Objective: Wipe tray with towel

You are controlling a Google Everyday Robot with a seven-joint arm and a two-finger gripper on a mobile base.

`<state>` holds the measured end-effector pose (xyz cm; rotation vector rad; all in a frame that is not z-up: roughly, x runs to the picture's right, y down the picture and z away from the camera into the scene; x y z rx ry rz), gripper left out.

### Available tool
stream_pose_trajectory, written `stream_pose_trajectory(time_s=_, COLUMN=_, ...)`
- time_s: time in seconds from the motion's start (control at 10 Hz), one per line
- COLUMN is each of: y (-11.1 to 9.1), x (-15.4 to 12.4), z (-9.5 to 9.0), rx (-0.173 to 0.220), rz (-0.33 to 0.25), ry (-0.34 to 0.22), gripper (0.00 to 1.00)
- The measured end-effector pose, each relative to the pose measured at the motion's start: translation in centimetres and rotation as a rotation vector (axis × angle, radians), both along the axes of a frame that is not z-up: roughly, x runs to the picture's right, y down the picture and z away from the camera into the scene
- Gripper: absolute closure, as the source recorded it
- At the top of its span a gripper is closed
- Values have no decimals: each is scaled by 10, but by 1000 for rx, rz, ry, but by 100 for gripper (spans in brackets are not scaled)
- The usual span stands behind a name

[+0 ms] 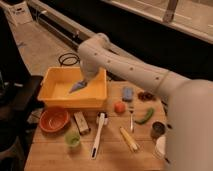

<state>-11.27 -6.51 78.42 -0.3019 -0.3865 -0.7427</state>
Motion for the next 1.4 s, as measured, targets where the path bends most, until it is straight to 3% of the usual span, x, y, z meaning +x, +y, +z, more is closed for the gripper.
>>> stream_pose_trajectory(time_s=0.2, y=-15, x=-28, z=30, rx=-24, rz=-26, ry=7, gripper=100)
stream_pose_trajectory(time_s=0.4, y=-20, x=-44, z=46, rx=-40, rz=-42, ry=14, gripper=100)
stream_pose_trajectory(time_s=0.6, y=-19, x=-41, z=45, rx=-43, rz=-49, ry=25, gripper=100)
stream_pose_trajectory(time_s=0.8, y=-16, x=-32, z=55, rx=-22, rz=-70, ry=94, gripper=100)
stream_pose_trajectory(time_s=1.1, y=0, x=-26, z=94, rx=-21, rz=-59, ry=122, gripper=100)
stream_pose_trajectory(time_s=1.4, y=13, x=-20, z=122, rx=-27, rz=-18, ry=139, gripper=100)
